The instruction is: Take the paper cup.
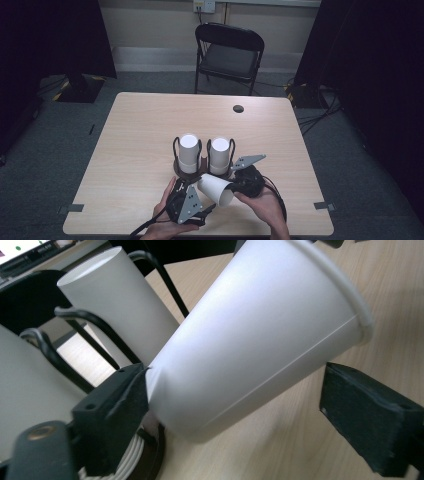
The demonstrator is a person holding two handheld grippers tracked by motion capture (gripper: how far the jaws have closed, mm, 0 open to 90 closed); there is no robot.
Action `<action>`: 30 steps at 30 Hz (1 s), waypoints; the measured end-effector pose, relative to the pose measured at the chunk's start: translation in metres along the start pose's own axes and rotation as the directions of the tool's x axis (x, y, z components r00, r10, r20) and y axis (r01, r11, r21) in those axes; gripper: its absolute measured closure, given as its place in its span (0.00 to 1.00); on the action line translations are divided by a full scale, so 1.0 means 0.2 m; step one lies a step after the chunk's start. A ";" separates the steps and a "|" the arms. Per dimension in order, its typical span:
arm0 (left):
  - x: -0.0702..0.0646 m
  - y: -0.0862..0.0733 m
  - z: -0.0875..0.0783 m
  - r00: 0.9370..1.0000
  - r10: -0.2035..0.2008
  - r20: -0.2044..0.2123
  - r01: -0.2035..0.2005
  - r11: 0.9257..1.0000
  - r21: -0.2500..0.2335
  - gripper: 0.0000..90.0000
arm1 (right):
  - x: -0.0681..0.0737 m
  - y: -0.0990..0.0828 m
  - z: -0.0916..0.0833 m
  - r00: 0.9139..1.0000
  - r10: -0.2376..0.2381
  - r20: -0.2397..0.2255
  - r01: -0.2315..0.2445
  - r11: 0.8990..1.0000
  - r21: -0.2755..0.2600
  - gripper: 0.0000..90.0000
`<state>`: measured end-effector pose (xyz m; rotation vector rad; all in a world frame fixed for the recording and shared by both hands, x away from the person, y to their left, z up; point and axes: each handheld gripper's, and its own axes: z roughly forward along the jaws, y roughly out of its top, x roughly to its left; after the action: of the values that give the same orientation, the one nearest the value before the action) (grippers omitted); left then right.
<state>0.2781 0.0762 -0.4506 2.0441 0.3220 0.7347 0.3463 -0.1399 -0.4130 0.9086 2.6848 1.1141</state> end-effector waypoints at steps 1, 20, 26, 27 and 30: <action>-0.01 0.00 0.01 1.000 0.008 -0.001 -0.008 1.000 0.003 0.11 | 0.00 0.01 0.01 1.000 0.000 0.005 0.000 1.000 0.012 0.96; -0.05 0.06 0.08 0.998 0.056 0.020 -0.056 0.998 0.011 0.19 | 0.03 0.07 0.06 0.999 0.006 -0.044 -0.004 0.998 0.062 0.99; -0.06 0.07 0.09 0.998 0.059 0.019 -0.059 0.998 0.004 0.18 | 0.04 0.09 0.09 0.998 0.009 -0.065 -0.003 0.996 0.090 0.99; -0.07 0.07 0.10 0.998 0.058 0.012 -0.058 0.998 0.001 0.18 | 0.04 0.09 0.09 0.998 0.009 -0.065 -0.003 0.996 0.090 0.99; -0.07 0.08 0.09 0.998 0.061 0.009 -0.061 0.998 -0.008 0.18 | 0.04 0.09 0.10 0.998 0.011 -0.067 -0.005 0.995 0.095 0.99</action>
<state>0.2779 0.0483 -0.4496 2.0566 0.2520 0.7617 0.3547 -0.1123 -0.4139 0.9130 2.8127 1.0451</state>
